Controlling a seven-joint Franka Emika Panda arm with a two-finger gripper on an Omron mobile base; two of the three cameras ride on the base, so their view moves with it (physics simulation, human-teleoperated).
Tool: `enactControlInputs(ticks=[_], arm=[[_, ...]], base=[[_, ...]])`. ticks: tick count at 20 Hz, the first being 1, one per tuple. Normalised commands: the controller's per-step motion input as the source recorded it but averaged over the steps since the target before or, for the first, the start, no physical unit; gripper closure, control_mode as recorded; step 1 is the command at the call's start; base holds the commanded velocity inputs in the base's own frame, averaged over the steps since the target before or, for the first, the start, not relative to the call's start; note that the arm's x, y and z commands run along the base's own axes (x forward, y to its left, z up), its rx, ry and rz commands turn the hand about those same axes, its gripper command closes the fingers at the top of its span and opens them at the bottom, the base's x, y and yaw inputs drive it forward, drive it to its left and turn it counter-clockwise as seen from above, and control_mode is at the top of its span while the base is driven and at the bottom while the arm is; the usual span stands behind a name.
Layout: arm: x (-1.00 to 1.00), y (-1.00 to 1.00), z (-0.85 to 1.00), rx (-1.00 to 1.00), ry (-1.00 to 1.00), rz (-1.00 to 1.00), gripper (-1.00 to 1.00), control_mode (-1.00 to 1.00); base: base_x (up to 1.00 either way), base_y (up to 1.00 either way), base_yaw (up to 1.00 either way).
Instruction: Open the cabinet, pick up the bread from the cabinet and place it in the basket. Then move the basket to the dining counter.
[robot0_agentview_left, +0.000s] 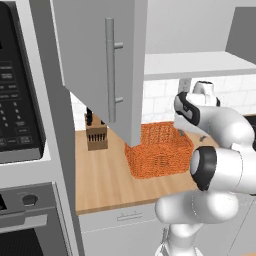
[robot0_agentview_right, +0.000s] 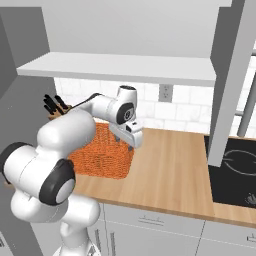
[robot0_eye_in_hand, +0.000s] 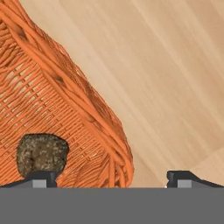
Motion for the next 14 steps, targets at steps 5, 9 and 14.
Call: enactControlInputs(ticks=[5, 9, 14], arm=[[0.0, 0.0, -0.23, 0.0, 0.05, -0.04, -1.0, -1.0], [0.0, 0.0, -0.38, 0.0, 0.01, -0.02, -1.0, -1.0], [0.0, 0.0, -0.39, 0.0, 0.04, -0.01, -1.0, -1.0]], base=[[0.0, 0.0, 0.0], [0.0, 0.0, 0.0], [0.0, 0.0, 0.0]])
